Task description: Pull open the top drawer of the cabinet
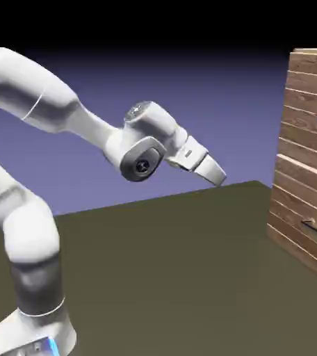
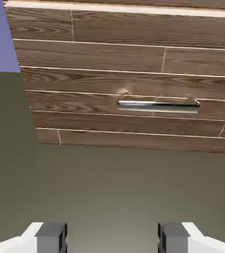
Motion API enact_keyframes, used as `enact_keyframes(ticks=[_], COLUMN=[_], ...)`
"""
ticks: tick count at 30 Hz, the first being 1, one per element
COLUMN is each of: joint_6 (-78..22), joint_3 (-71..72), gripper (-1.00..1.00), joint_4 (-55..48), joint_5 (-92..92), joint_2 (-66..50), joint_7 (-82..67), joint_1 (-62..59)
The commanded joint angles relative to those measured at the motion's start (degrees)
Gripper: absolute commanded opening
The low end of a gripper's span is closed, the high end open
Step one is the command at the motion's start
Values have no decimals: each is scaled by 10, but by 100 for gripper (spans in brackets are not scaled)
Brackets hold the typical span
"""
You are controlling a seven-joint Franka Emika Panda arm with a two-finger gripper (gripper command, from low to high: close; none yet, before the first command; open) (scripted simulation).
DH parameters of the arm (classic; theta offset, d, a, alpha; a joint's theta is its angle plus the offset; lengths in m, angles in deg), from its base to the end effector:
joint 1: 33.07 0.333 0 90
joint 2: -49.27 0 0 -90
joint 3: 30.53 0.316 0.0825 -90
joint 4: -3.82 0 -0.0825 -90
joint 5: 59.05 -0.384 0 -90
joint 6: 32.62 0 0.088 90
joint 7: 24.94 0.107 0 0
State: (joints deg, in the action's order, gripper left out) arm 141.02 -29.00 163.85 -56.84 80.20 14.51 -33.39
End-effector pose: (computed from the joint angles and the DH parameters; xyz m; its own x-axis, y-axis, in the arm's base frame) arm 0.3960 0.0114 0.4536 0.5758 -0.5877 0.5684 -0.4199 -0.8091 -0.4112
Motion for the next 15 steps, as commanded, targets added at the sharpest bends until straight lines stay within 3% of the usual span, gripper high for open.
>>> enact_keyframes(ticks=[1,15], joint_6=[-3,-46], joint_3=[13,190], gripper=[0,0], joint_4=[-8,-121], joint_5=[18,275], joint_2=[-14,-215], joint_7=[-25,-374], joint_1=[-8,-125])
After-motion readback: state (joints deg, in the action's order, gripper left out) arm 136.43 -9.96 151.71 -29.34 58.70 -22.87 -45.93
